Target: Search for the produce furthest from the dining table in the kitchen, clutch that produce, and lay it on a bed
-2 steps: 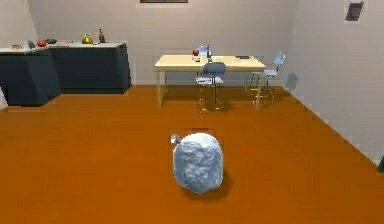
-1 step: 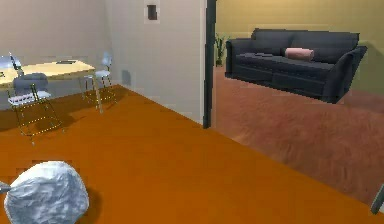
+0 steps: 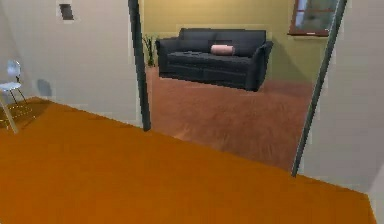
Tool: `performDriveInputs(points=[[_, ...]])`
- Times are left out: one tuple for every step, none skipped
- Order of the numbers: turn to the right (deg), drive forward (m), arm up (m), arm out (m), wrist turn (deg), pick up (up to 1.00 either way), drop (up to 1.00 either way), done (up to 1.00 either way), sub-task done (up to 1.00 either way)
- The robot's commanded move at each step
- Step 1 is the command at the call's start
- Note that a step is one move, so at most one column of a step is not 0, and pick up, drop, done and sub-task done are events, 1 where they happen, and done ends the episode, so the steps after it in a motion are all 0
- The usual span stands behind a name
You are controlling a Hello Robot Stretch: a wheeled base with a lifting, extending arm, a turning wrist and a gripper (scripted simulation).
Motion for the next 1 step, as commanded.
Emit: performDriveInputs(points=[[0.0, 0.35, 0.0, 0.0, 0.0, 0.0, 0.0, 0.0, 0.0]])
